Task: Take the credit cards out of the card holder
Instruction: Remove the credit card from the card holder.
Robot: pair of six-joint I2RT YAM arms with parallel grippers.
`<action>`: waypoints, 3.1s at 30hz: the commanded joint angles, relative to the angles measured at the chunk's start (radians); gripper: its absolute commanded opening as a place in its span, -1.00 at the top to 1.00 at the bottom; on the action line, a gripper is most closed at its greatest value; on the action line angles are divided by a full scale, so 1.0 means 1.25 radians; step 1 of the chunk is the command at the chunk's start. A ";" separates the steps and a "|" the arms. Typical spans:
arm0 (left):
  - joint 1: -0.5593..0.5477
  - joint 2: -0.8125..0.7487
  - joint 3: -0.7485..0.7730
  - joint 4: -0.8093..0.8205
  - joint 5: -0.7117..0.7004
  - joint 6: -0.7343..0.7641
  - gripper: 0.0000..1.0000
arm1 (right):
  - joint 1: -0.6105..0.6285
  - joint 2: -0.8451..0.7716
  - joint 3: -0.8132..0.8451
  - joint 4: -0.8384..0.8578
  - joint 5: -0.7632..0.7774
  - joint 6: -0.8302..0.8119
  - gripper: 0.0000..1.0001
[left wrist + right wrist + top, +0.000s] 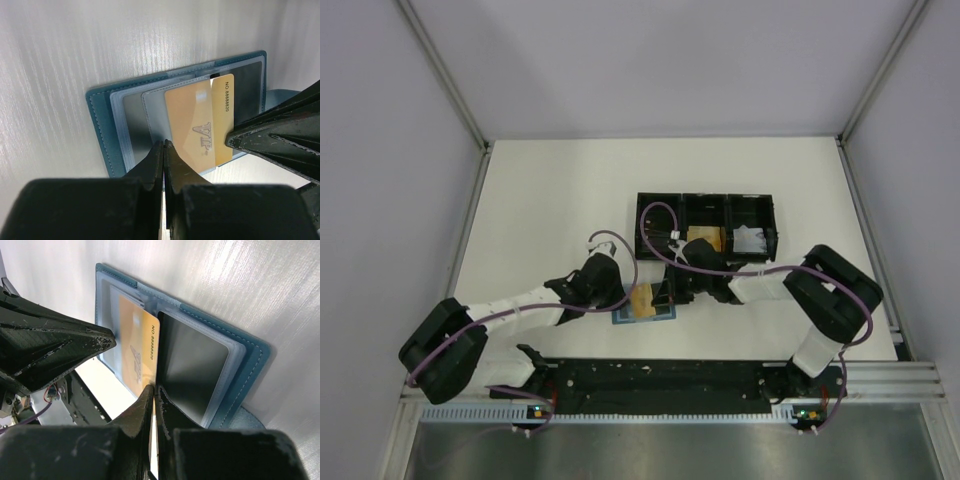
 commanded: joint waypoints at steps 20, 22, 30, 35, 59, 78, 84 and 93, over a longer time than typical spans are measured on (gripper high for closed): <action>0.003 -0.005 -0.028 -0.073 -0.010 0.034 1.00 | -0.049 -0.053 -0.013 -0.063 0.004 -0.066 0.76; 0.003 -0.003 -0.029 -0.068 -0.007 0.035 1.00 | -0.049 -0.049 -0.012 -0.055 0.002 -0.062 0.65; 0.003 -0.012 -0.035 -0.058 0.008 0.032 1.00 | -0.049 -0.022 -0.004 -0.020 -0.009 -0.048 0.55; 0.003 -0.012 -0.034 -0.046 0.023 0.029 1.00 | -0.049 0.001 0.002 0.007 -0.025 -0.037 0.51; 0.000 -0.131 0.034 -0.131 0.028 0.038 0.96 | -0.048 0.031 -0.003 0.095 -0.065 -0.005 0.50; -0.021 0.046 0.012 -0.021 0.072 0.023 1.00 | -0.049 0.037 0.001 0.095 -0.070 -0.004 0.49; -0.022 0.044 -0.012 -0.017 0.069 0.014 1.00 | -0.049 0.038 0.000 0.115 -0.087 0.005 0.65; -0.024 0.026 -0.019 -0.038 0.039 0.024 1.00 | -0.059 -0.038 0.004 -0.006 -0.047 -0.054 1.00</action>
